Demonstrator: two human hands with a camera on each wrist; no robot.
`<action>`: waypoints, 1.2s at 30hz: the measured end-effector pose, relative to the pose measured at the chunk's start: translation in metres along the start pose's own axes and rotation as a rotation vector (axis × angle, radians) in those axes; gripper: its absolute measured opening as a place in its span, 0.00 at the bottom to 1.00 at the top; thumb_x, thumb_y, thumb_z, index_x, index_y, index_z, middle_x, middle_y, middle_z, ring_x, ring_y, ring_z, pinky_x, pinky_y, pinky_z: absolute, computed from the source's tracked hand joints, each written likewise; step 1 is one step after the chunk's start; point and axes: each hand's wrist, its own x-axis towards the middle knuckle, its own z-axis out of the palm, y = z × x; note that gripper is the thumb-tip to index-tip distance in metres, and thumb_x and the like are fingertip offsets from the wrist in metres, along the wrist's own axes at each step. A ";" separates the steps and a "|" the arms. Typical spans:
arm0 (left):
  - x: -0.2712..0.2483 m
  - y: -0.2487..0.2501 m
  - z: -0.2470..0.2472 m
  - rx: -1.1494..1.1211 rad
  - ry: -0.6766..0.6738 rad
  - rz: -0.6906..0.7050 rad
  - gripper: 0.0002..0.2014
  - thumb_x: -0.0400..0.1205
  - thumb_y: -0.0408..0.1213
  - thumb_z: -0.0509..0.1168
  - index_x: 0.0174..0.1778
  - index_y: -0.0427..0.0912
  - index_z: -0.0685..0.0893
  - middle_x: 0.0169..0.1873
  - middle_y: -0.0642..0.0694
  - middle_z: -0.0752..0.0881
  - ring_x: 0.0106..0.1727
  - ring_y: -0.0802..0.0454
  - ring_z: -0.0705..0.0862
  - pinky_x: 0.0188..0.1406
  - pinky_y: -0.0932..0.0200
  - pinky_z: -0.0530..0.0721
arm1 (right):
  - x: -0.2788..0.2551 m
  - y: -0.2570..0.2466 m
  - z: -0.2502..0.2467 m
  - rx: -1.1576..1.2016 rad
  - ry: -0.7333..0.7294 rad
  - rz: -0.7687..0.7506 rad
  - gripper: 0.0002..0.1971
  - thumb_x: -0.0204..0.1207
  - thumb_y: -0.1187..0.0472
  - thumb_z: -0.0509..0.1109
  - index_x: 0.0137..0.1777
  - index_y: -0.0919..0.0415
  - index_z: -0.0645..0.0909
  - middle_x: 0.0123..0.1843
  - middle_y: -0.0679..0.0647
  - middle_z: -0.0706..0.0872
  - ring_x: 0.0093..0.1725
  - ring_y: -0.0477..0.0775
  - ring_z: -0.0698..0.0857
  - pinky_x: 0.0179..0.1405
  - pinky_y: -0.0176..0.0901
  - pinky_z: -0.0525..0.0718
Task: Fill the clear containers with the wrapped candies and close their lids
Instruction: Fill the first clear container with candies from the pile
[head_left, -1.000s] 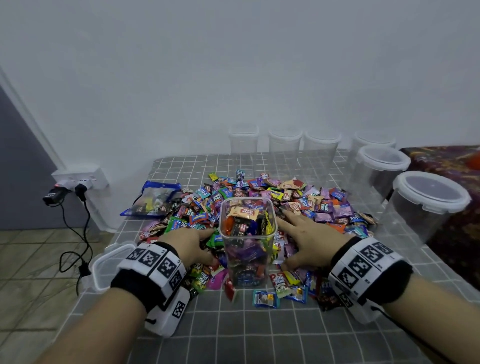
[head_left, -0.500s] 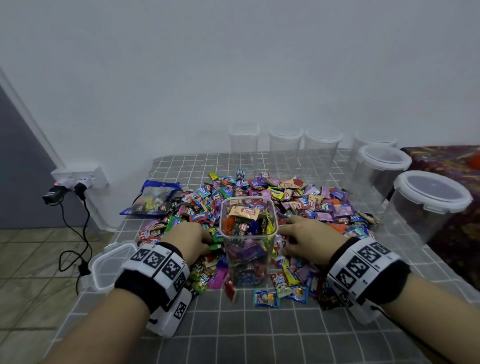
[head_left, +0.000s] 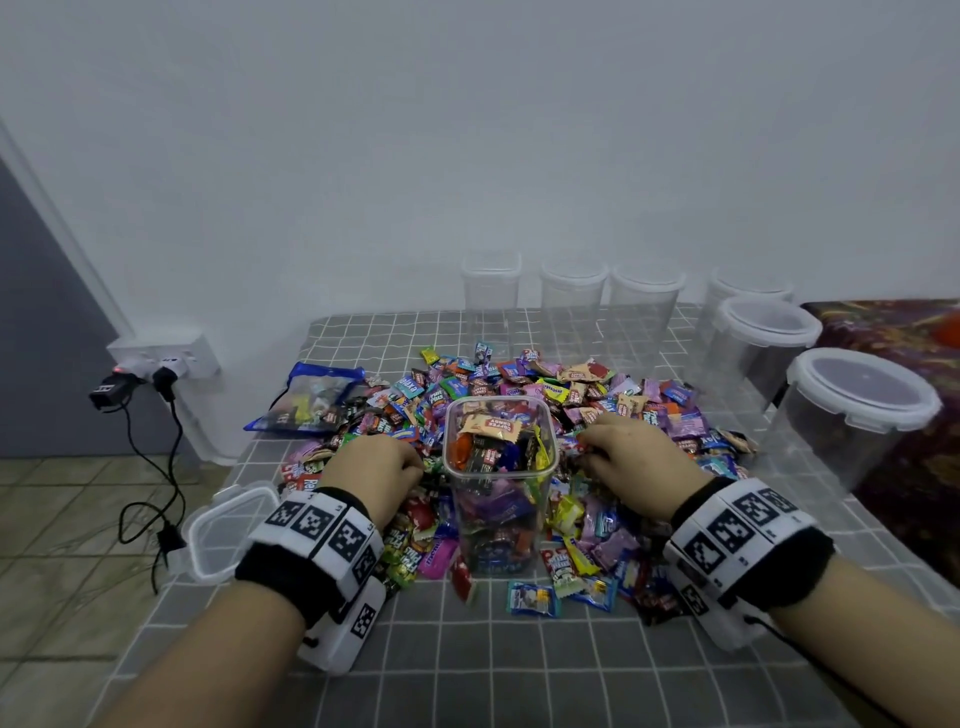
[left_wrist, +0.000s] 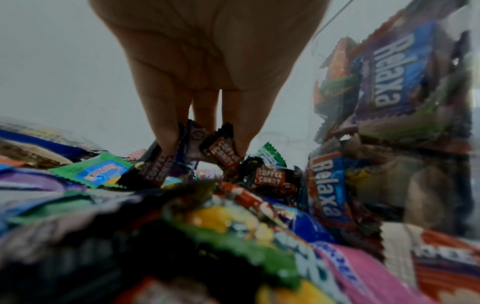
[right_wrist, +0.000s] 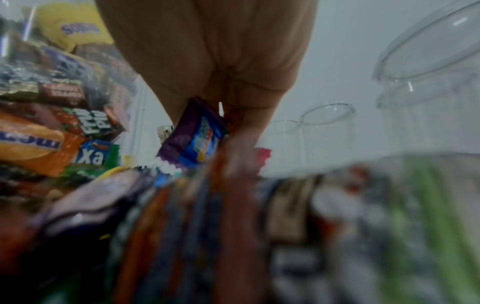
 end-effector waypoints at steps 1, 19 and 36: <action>0.000 -0.001 0.001 -0.011 0.018 0.001 0.11 0.84 0.43 0.61 0.52 0.50 0.89 0.45 0.50 0.89 0.42 0.53 0.81 0.42 0.62 0.77 | -0.001 0.001 -0.002 0.014 0.020 0.007 0.08 0.83 0.60 0.60 0.52 0.61 0.80 0.49 0.51 0.76 0.53 0.54 0.78 0.51 0.42 0.72; -0.004 0.003 0.000 -0.089 0.211 0.032 0.12 0.85 0.45 0.58 0.56 0.51 0.87 0.52 0.53 0.85 0.52 0.53 0.82 0.45 0.60 0.75 | -0.006 -0.046 -0.069 0.352 0.443 -0.194 0.08 0.79 0.60 0.68 0.49 0.64 0.85 0.43 0.53 0.83 0.44 0.52 0.78 0.41 0.28 0.70; -0.004 0.003 0.001 -0.156 0.236 0.041 0.12 0.85 0.44 0.60 0.54 0.45 0.88 0.51 0.51 0.85 0.48 0.54 0.79 0.46 0.61 0.74 | -0.015 -0.074 -0.049 0.300 0.276 -0.307 0.12 0.77 0.63 0.68 0.58 0.60 0.84 0.65 0.49 0.80 0.63 0.47 0.77 0.58 0.27 0.67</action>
